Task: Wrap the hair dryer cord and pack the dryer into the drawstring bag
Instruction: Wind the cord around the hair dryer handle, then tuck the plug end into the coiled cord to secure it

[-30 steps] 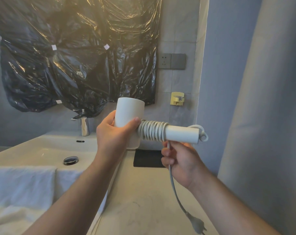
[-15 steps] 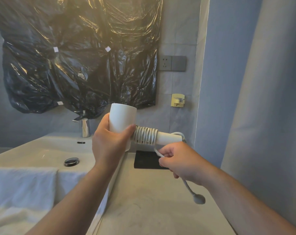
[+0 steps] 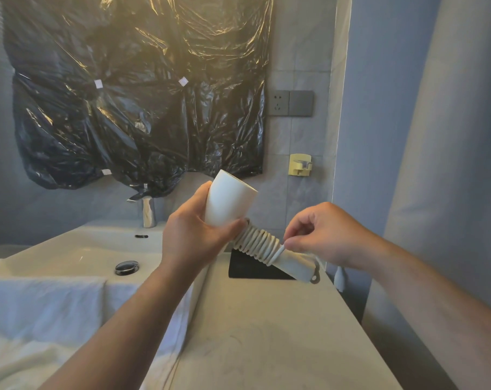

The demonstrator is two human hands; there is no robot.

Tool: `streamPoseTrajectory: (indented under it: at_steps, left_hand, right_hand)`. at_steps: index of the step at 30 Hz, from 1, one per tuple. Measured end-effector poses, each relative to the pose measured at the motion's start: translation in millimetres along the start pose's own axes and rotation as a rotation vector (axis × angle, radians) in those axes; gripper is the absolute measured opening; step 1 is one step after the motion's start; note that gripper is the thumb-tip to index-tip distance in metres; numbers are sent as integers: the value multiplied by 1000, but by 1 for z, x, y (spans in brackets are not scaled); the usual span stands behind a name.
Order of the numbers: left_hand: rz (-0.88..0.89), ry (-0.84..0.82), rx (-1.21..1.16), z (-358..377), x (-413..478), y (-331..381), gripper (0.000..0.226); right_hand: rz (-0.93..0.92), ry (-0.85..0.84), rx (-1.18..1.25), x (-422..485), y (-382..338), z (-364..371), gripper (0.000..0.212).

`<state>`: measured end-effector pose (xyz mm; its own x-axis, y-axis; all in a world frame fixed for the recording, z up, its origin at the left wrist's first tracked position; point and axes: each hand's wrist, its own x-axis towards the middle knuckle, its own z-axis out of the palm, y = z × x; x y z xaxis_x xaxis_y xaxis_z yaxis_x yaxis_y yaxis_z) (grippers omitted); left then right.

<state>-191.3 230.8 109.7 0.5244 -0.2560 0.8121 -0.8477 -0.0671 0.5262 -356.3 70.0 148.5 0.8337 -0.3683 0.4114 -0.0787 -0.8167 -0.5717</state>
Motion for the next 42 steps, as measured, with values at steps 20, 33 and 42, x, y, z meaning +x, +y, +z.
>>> streamPoseTrajectory:
  at_steps: [20, 33, 42]
  left_hand:
    - [-561, -46, -659, 17, -14, -3, 54]
    - [-949, -130, -572, 82, -109, -34, 43]
    - [-899, -330, -275, 97, -147, -48, 51]
  right_hand:
    - [4, 63, 942, -5, 35, 35, 20]
    - [76, 272, 600, -13, 31, 80, 35]
    - [224, 146, 697, -18, 52, 99, 30]
